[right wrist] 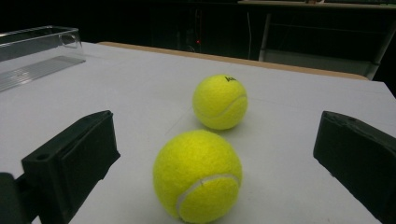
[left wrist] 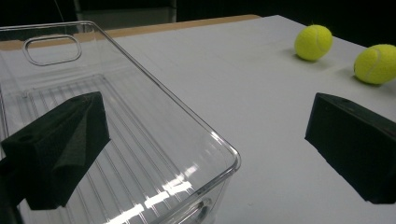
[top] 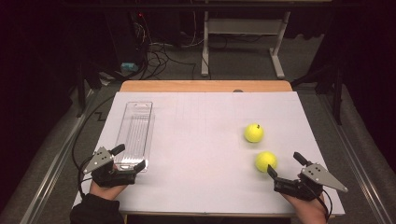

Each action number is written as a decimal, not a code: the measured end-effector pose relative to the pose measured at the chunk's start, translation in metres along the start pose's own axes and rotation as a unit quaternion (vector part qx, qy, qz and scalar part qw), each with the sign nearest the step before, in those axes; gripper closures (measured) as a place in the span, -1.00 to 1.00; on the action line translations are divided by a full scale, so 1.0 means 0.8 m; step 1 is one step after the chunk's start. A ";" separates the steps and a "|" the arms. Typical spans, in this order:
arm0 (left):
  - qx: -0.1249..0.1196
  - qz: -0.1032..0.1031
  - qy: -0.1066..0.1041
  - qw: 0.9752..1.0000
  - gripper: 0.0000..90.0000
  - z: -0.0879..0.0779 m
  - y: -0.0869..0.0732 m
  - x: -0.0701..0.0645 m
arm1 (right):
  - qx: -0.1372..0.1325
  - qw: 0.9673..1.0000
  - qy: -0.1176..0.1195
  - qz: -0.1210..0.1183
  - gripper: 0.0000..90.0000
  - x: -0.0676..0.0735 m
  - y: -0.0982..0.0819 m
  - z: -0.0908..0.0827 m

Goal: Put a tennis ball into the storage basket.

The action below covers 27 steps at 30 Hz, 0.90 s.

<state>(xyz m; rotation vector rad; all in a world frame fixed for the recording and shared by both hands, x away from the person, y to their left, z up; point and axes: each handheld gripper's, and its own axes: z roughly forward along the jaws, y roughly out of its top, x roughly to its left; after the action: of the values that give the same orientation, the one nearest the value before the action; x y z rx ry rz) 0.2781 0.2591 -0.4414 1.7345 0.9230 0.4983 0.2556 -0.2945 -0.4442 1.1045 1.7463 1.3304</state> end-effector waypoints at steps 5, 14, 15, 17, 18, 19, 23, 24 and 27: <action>0.000 0.001 -0.003 1.000 -0.99 0.000 0.001 -0.002 | 0.002 1.000 -0.003 0.005 -1.00 -0.002 -0.002 -0.001; 0.002 0.003 -0.007 1.000 -0.99 0.001 0.002 -0.004 | 0.003 1.000 -0.003 0.005 -1.00 -0.003 -0.002 0.000; 0.001 0.003 -0.007 1.000 -0.99 0.002 0.003 -0.005 | 0.003 1.000 -0.003 0.004 -1.00 -0.003 -0.002 0.000; 0.001 0.003 -0.010 1.000 -0.99 0.002 0.004 -0.007 | 0.003 1.000 -0.003 0.004 -1.00 -0.003 -0.002 0.000; 0.001 0.008 -0.015 1.000 -0.99 0.003 0.007 -0.013 | 0.002 1.000 -0.004 0.003 -1.00 -0.002 -0.002 0.001; 0.004 0.012 -0.017 1.000 -0.99 0.004 0.009 -0.017 | 0.003 1.000 -0.005 0.002 -1.00 -0.003 -0.002 0.001; 0.013 0.029 -0.022 0.999 -0.99 0.011 0.015 -0.030 | 0.004 1.000 -0.004 0.004 -1.00 -0.003 -0.003 0.001; 0.017 0.030 -0.025 0.999 -0.99 0.016 0.018 -0.036 | 0.005 1.000 -0.003 0.005 -1.00 -0.003 -0.003 0.002; 0.019 0.030 -0.033 0.999 -0.99 0.025 0.023 -0.043 | 0.004 1.000 -0.003 0.002 -1.00 -0.003 -0.003 0.002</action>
<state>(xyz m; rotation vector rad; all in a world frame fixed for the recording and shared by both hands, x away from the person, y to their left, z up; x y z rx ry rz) 0.2773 0.2174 -0.4279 1.8071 0.8411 0.4626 0.2573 -0.2960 -0.4466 1.1164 1.7474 1.3222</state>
